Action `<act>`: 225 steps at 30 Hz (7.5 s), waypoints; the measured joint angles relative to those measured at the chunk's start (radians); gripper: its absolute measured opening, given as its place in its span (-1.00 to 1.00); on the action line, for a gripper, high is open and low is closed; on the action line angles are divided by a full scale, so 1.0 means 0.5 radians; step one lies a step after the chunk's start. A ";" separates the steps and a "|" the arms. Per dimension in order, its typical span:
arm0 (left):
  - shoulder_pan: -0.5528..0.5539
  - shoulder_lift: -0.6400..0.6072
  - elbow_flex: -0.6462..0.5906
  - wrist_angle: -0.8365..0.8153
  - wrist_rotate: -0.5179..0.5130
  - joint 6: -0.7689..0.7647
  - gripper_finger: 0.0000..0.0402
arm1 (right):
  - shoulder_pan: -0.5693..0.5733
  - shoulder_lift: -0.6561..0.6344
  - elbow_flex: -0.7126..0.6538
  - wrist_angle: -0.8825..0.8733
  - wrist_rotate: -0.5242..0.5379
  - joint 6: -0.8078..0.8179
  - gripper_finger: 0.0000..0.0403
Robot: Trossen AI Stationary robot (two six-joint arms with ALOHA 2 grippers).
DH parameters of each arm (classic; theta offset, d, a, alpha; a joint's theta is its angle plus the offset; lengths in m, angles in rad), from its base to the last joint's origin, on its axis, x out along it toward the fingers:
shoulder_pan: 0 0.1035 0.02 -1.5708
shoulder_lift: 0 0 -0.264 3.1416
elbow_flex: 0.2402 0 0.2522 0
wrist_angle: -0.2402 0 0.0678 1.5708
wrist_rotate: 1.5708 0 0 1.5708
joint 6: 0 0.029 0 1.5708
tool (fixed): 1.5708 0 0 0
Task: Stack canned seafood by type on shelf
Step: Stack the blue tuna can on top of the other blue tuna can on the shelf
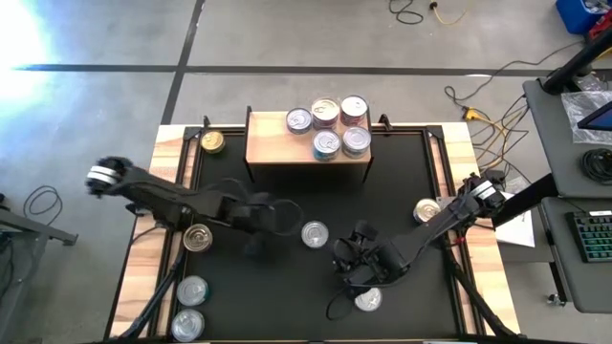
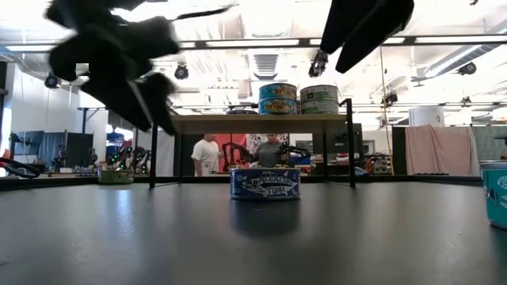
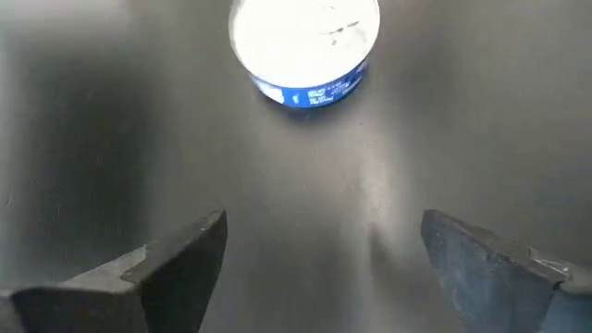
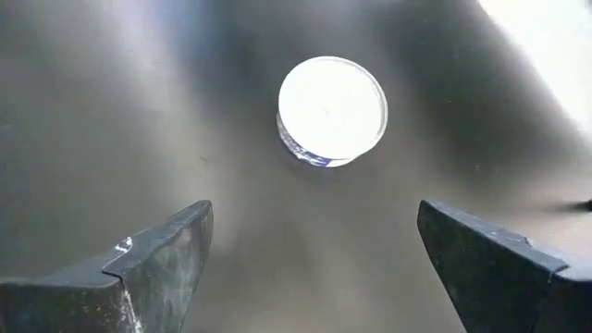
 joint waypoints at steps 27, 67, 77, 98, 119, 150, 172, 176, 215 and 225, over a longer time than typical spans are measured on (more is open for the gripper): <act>-0.744 -0.436 -0.086 -0.112 0.053 -0.412 0.59 | 0.010 0.018 0.121 0.237 -0.015 -0.395 0.85; -0.081 0.389 -0.307 1.049 -0.008 -0.090 0.98 | -0.208 0.007 -0.431 0.347 -0.355 -0.276 0.71; 0.136 0.880 -0.246 1.775 0.116 0.246 0.99 | -0.392 0.037 -0.685 0.741 -0.552 -0.667 0.68; 0.152 1.335 -0.097 2.557 0.288 0.044 1.00 | -0.594 0.129 -0.732 1.136 -0.654 -1.048 0.70; 0.109 0.698 -0.112 1.923 0.269 -0.203 0.85 | -0.530 0.120 0.112 0.079 -0.585 -1.194 0.79; 1.483 -0.148 0.649 0.177 1.181 0.424 0.87 | -1.388 0.089 1.524 -0.225 -0.731 -1.941 0.79; 2.190 1.063 2.134 -1.038 1.787 1.710 0.85 | -1.909 0.185 1.484 0.165 -1.297 -2.756 0.79; 2.200 1.208 2.317 -1.164 1.929 1.881 0.85 | -1.934 0.310 1.482 0.394 -1.098 -2.674 0.79; 2.152 1.274 2.170 -0.926 1.767 1.786 0.98 | -2.112 0.772 1.488 0.305 -1.145 -2.210 -0.83; 2.129 1.264 2.088 -0.853 1.802 1.774 0.99 | -2.112 0.771 1.489 0.202 -1.154 -2.230 -0.86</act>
